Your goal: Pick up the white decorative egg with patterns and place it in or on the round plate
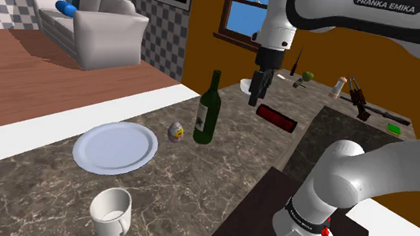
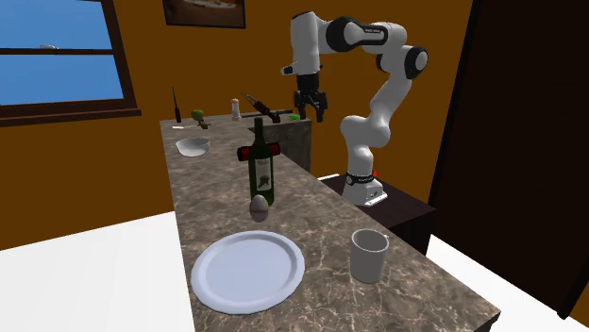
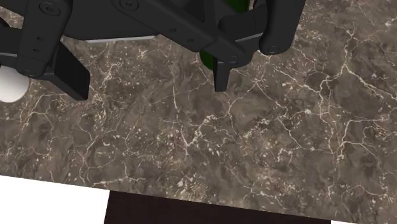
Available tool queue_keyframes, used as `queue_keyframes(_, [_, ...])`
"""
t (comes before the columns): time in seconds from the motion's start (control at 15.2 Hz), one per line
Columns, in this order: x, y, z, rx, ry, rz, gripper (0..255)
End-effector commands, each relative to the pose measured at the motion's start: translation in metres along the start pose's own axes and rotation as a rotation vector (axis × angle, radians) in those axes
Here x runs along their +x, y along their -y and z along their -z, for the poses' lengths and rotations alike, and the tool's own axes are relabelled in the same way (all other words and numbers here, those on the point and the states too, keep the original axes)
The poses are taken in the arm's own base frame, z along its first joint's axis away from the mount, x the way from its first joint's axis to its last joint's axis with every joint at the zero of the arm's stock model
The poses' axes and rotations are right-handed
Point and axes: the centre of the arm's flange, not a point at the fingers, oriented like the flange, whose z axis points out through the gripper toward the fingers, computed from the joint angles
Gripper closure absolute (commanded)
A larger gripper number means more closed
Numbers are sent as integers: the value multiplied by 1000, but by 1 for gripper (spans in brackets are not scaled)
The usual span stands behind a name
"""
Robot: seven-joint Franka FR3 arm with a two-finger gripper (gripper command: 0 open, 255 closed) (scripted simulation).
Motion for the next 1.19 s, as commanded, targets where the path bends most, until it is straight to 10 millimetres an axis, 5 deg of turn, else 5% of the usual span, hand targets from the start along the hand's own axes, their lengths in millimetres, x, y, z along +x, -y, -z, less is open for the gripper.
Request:
queue_keyframes(0.0, [0,0,0,0,0,0,0])
queue_keyframes(1.12, [191,61,-113,-112,1,-300,0])
